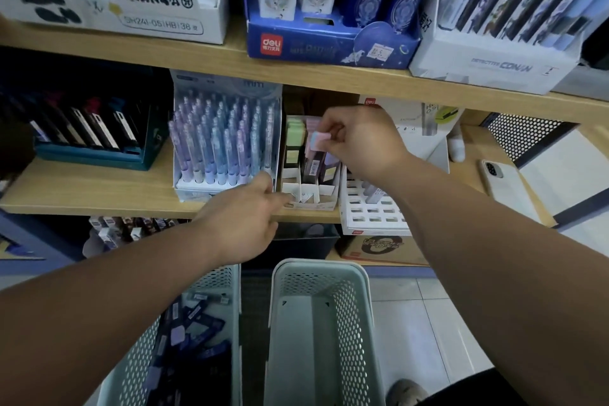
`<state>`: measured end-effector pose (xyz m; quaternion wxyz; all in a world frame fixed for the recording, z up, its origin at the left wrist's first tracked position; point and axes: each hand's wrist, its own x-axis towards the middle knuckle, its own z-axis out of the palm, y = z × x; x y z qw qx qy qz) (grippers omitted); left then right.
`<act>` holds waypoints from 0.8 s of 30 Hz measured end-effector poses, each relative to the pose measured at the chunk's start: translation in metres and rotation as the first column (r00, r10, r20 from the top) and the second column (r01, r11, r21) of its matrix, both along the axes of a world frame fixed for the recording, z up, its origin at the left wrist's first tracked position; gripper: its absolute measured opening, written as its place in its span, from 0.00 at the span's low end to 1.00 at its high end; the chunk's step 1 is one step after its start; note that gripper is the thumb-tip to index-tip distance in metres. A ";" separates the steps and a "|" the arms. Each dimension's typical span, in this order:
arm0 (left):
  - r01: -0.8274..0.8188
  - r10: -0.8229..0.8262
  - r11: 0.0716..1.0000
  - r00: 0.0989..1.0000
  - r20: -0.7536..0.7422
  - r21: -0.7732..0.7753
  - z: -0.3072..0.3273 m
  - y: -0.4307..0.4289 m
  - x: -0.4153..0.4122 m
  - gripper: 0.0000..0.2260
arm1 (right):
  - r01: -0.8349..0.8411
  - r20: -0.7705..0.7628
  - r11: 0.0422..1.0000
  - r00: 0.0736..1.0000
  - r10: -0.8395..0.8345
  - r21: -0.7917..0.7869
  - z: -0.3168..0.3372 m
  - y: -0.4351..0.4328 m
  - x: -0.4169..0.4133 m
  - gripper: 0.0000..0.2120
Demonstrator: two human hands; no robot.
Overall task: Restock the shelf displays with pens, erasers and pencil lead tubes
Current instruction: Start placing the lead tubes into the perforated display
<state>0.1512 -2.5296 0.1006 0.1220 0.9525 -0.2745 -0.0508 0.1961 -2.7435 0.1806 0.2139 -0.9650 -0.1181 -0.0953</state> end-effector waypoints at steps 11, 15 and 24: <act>0.000 0.000 1.000 1.000 0.013 -0.026 -0.002 0.000 0.002 0.23 | -0.032 0.053 0.999 0.998 0.030 0.035 -0.019 -0.001 0.004 0.06; -0.058 0.056 0.982 0.998 -0.019 -0.181 0.003 -0.001 0.004 0.21 | 0.023 -0.072 0.988 0.997 -0.012 0.152 -0.001 -0.007 0.000 0.04; -0.308 0.211 0.772 0.950 -0.232 -0.556 0.015 -0.047 0.010 0.22 | 0.094 -0.197 0.881 0.980 -0.001 0.464 0.000 -0.015 -0.011 0.01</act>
